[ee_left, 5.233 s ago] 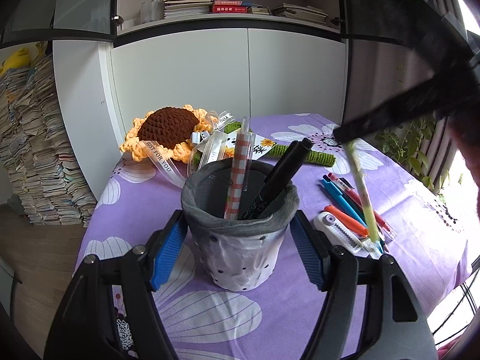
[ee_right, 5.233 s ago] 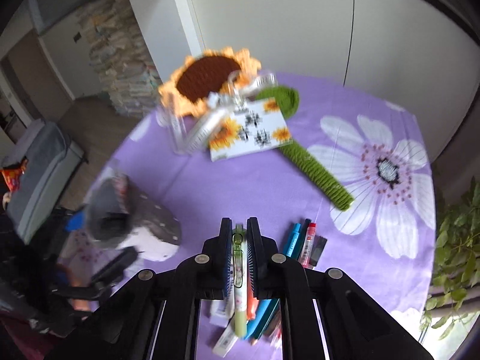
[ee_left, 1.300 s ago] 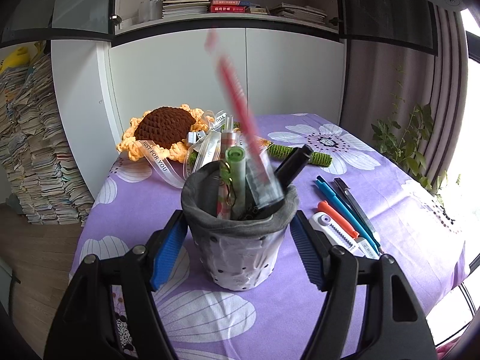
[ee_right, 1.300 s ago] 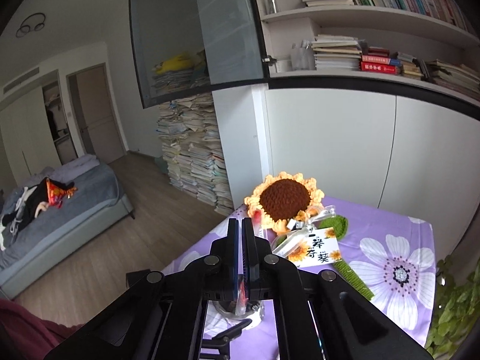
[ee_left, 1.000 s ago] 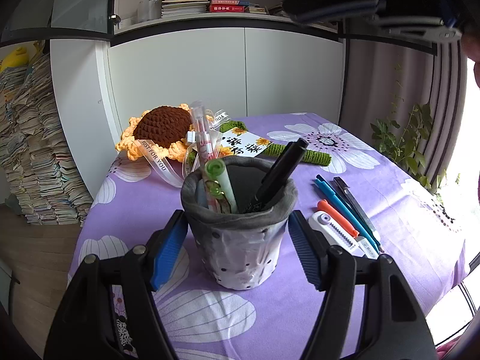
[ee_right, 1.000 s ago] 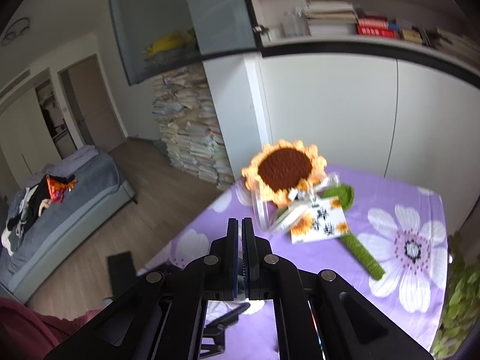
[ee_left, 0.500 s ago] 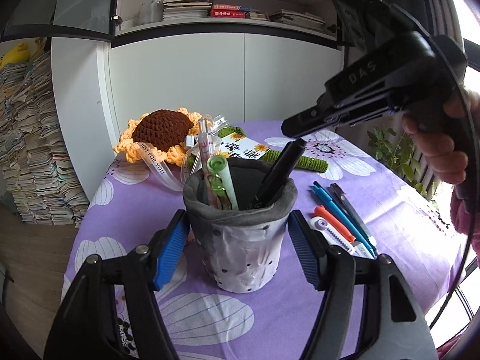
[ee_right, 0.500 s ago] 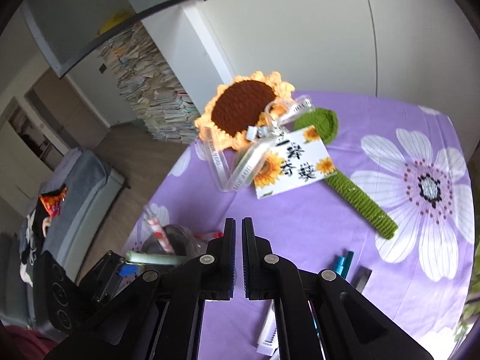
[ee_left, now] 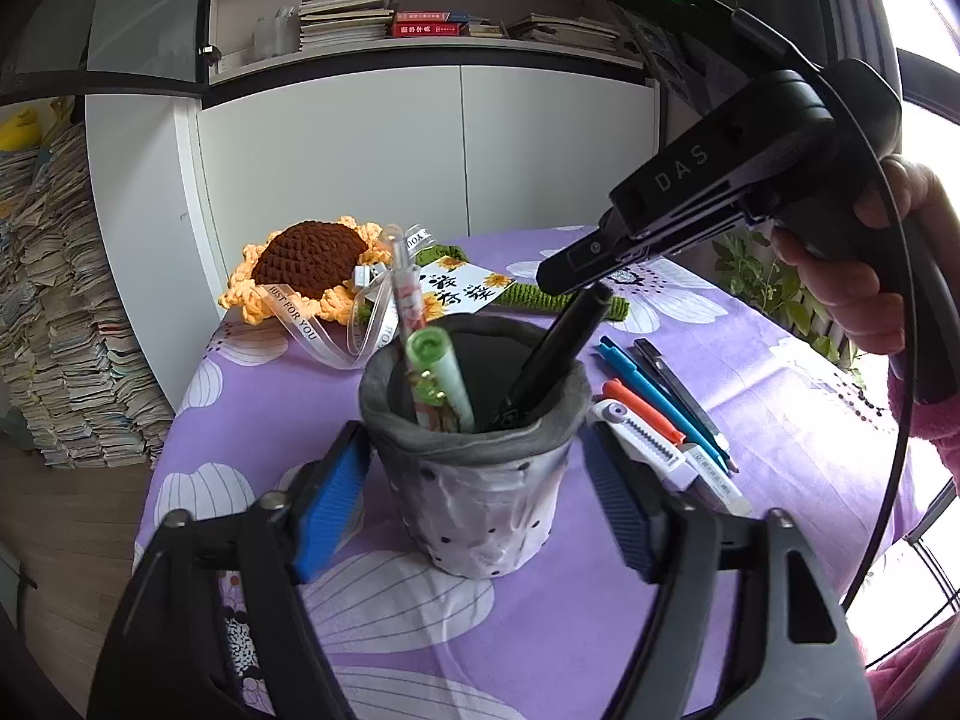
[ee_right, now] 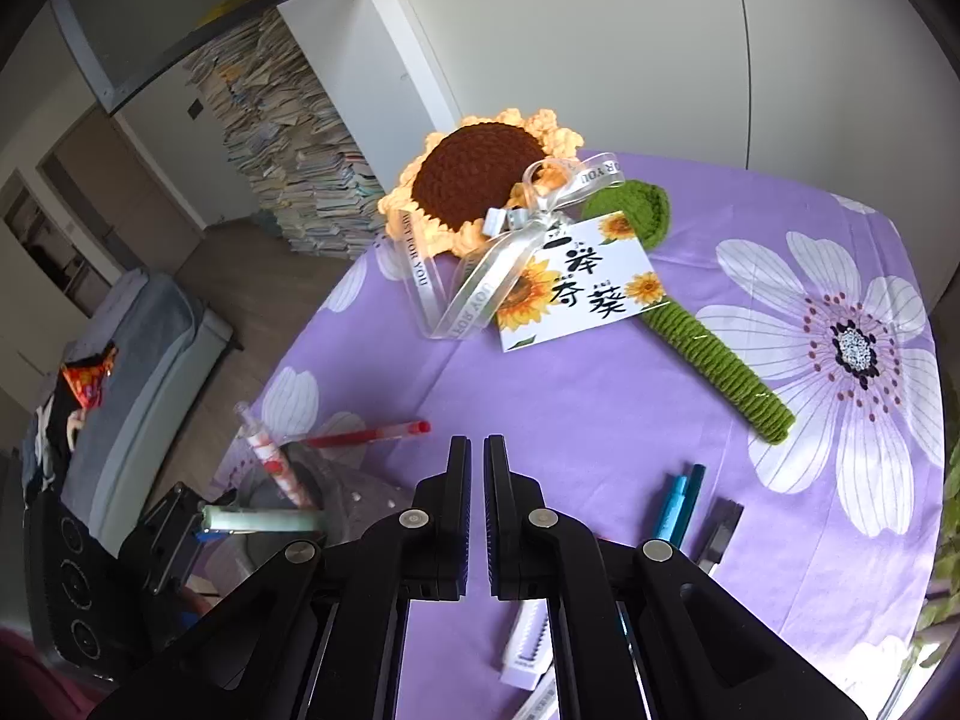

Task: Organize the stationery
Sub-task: 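Move the open right tool back toward the remaining pens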

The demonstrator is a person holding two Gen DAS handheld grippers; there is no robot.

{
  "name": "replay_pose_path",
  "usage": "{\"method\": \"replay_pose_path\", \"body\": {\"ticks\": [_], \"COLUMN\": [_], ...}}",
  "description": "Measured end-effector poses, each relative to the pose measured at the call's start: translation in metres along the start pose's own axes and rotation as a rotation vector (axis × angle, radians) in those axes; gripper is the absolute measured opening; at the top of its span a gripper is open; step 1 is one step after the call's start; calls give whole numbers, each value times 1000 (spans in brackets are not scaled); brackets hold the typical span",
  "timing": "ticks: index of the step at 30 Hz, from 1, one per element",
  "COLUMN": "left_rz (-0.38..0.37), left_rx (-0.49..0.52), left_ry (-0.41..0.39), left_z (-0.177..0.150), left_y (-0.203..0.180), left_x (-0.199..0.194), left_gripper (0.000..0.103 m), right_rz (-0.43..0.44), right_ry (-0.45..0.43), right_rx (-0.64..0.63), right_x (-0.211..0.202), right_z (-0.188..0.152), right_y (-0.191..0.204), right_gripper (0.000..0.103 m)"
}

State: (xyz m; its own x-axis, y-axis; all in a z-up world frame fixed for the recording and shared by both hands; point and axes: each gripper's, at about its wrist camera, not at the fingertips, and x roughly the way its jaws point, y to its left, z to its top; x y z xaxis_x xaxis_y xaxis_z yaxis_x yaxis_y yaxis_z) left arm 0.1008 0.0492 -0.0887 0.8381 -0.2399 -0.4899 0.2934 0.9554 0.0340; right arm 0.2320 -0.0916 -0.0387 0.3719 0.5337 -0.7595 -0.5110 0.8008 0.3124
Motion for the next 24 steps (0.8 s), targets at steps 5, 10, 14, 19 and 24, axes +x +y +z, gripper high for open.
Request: {"method": "replay_pose_path", "body": {"ticks": [5, 10, 14, 19, 24], "left_rz": [7, 10, -2, 34, 31], "left_rx": [-19, -82, -111, -99, -83], "left_ry": [-24, 12, -19, -28, -9], "left_z": [6, 10, 9, 10, 6], "left_y": [-2, 6, 14, 20, 14], "left_x": [2, 17, 8, -2, 1], "left_gripper": [92, 69, 69, 69, 69], "right_rz": [-10, -25, -31, -78, -193], "right_ry": [-8, -22, -31, 2, 72], "right_rx": [-5, 9, 26, 47, 137], "right_x": [-6, -13, -16, -11, 8], "right_z": [-4, -7, -8, -11, -13], "right_y": [2, -2, -9, -20, -52], "right_gripper": [3, 3, 3, 3, 3]}}
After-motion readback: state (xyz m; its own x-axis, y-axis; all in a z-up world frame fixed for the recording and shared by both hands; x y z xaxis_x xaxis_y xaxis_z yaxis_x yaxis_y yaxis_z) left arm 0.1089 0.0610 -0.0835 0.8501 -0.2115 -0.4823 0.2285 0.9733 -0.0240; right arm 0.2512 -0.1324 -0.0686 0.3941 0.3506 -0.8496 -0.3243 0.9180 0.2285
